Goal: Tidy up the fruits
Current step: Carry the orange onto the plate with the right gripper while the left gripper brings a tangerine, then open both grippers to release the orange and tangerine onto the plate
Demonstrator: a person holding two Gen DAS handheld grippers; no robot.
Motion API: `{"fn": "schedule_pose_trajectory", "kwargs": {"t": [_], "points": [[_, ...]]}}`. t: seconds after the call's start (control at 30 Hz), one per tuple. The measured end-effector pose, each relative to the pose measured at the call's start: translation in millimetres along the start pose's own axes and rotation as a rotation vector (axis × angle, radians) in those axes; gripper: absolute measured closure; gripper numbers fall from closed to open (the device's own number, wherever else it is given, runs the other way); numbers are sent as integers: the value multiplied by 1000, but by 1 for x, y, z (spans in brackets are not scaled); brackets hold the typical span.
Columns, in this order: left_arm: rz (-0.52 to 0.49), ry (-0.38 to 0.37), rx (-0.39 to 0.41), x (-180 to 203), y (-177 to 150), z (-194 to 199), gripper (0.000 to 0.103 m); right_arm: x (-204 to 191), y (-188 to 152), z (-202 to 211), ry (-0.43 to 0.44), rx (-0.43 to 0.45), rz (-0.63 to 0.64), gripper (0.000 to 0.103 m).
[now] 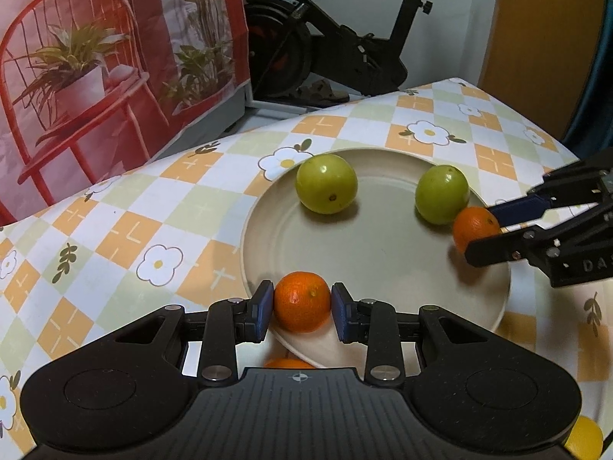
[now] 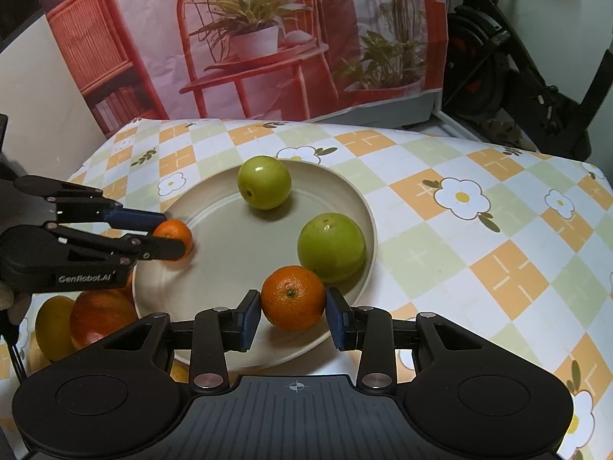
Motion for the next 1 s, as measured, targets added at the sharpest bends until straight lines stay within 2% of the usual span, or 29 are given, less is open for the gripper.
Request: {"fn": "schedule_pose_trajectory", "kwargs": {"t": [0.47, 0.67, 0.77, 1.0], "points": [[5, -2, 11, 1, -2, -1, 66, -1, 0, -3, -14, -2, 5, 69], [12, -8, 16, 3, 0, 2, 58, -5, -4, -3, -13, -1, 2, 67], [5, 25, 28, 2, 2, 8, 42, -6, -4, -1, -13, 7, -17, 66], [86, 49, 71, -10, 7, 31, 42, -10, -4, 19, -11, 71, -71, 64]]}}
Point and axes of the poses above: each gripper's, at about its wrist camera, not at the fingertips, and z roughly against the way its jaws point, x to its right, y to its top, the point moved 6 cm from there along -z, roughly the way its jaws point, and after that the axes turned 3 degrees about x, right-handed, at the moved point
